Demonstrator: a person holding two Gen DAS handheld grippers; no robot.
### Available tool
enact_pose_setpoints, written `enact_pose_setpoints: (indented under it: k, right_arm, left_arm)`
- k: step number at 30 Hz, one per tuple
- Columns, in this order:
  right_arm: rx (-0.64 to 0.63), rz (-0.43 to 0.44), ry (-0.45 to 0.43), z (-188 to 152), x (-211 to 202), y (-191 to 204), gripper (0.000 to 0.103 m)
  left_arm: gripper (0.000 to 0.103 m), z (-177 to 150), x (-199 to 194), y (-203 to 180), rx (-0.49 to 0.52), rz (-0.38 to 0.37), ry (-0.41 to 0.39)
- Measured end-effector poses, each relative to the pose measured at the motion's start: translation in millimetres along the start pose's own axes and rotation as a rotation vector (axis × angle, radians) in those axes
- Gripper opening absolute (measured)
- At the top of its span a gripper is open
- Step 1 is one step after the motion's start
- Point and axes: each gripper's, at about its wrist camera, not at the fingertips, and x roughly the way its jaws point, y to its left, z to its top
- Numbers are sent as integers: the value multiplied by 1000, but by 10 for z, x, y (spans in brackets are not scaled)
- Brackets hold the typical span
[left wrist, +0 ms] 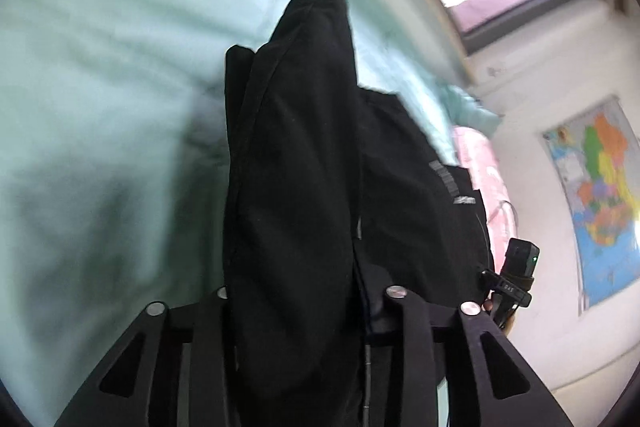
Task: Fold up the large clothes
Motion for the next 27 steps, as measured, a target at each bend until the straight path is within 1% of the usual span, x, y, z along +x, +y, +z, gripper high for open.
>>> enact_pose_setpoints:
  k: [2, 3, 4, 8, 9, 10, 14, 17, 20, 21, 23, 25, 26, 27]
  right_arm:
    - [-57, -7, -42, -59, -263, 297, 43]
    - [-79, -10, -54, -86, -359, 422, 43]
    - [-112, -17, -65, -135, -513, 623, 43]
    - [-197, -49, -105, -294, -1098, 1142, 43]
    - [-204, -60, -112, -348, -1241, 1263, 43]
    - [-208, -66, -117, -355, -1308, 1284, 43]
    - [-213, -85, -121, -471, -1561, 1364, 43]
    - [-197, -101, -98, -556, -1507, 1373, 43]
    - [-163, -119, -45, -678, -1340, 1221, 43]
    - [-142, -124, -19, -735, -1237, 1145, 43]
    - [-89, -132, 44, -853, -971, 967, 43]
    - [-37, -154, 98, -932, -704, 810, 45]
    - [-12, -186, 111, -994, -598, 702, 49]
    - [16, -207, 118, -1041, -539, 555, 55]
  left_arm:
    - [31, -82, -266, -292, 26, -69, -47]
    - [31, -126, -385, -421, 43, -91, -64]
    - [31, -199, -545, -618, 74, -107, -82]
    - [31, -483, -1087, -1190, 160, -127, -111]
    - [31, -551, -1205, -1279, 173, -130, -119]
    - [31, -636, -1345, -1366, 180, -136, -127]
    - [31, -893, -1722, -1426, 194, -162, -133]
    - [32, -1139, -1879, -1324, 186, -175, -121]
    - [32, -1311, -1773, -1073, 136, -173, -80]
    - [32, -1361, -1678, -943, 100, -167, -63]
    - [32, -1453, -1463, -713, 63, -122, -45]
    - [32, -1539, -1228, -415, 5, -71, -12]
    - [35, -1567, -1118, -190, -35, -42, -5]
    - [38, -1583, -1077, -18, -63, -32, -5]
